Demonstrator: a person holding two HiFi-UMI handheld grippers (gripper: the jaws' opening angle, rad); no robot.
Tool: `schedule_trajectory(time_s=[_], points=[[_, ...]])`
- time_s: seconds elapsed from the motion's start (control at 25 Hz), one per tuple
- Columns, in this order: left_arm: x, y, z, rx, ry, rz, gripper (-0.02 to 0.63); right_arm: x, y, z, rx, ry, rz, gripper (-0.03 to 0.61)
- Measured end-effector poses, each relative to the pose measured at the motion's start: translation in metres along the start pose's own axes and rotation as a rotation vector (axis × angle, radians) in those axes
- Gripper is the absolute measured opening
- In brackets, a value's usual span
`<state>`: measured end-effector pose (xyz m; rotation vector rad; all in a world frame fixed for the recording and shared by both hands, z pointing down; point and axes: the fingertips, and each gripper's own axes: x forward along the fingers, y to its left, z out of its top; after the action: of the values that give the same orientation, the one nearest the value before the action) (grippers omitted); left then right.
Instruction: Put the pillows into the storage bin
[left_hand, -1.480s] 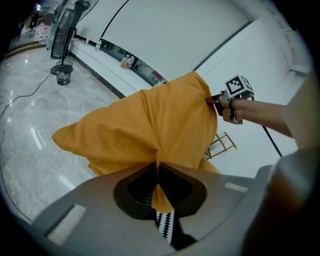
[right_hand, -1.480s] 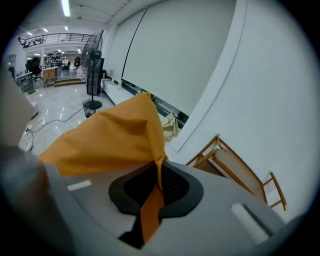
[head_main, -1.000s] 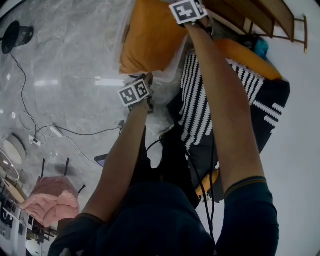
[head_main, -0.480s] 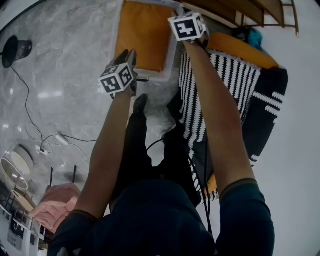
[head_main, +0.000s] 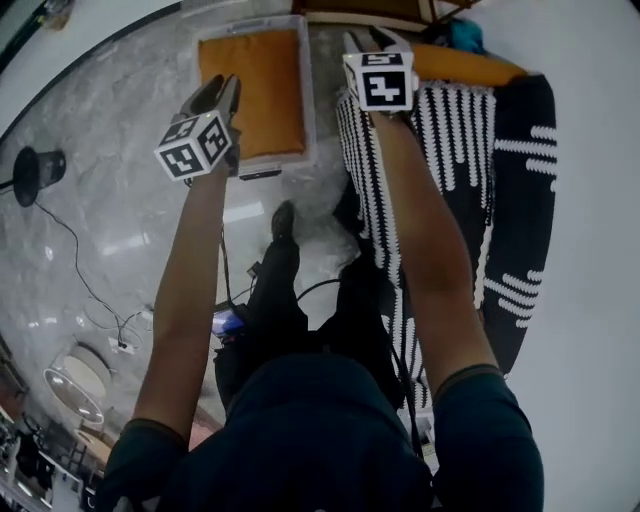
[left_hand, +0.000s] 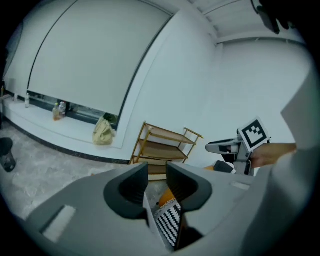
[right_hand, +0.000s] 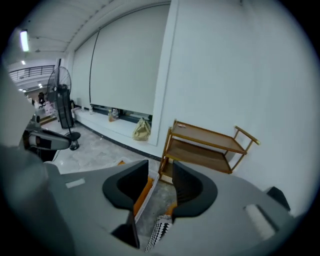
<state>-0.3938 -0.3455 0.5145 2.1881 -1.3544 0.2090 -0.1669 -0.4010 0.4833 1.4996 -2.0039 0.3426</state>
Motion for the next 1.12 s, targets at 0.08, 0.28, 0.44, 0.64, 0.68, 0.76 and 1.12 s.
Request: schedule_trajectory(time_s=[0.08, 0.28, 0.44, 0.64, 0.68, 0.76, 1.12], points=[[0.008, -0.034, 0.017, 0.06, -0.01, -0.053, 0.109, -0.034, -0.03, -0.005, 0.066, -0.034, -0.045, 0.135], [0.035, -0.141, 0.05, 0.219, -0.021, -0.22, 0.109, -0.121, -0.109, -0.035, 0.208, -0.102, -0.19, 0.135], [0.049, -0.228, 0.062, 0.314, -0.026, -0.329, 0.109, -0.189, -0.158, -0.064, 0.293, -0.132, -0.266, 0.135], [0.059, -0.352, 0.059, 0.425, -0.018, -0.48, 0.109, -0.284, -0.224, -0.116, 0.391, -0.162, -0.403, 0.135], [0.059, -0.374, 0.054, 0.448, -0.011, -0.507, 0.109, -0.303, -0.234, -0.13, 0.413, -0.164, -0.429, 0.135], [0.059, -0.416, 0.045, 0.483, -0.004, -0.549, 0.109, -0.336, -0.255, -0.158, 0.446, -0.169, -0.471, 0.135], [0.043, -0.618, -0.019, 0.586, 0.026, -0.769, 0.109, -0.488, -0.331, -0.301, 0.609, -0.134, -0.66, 0.135]])
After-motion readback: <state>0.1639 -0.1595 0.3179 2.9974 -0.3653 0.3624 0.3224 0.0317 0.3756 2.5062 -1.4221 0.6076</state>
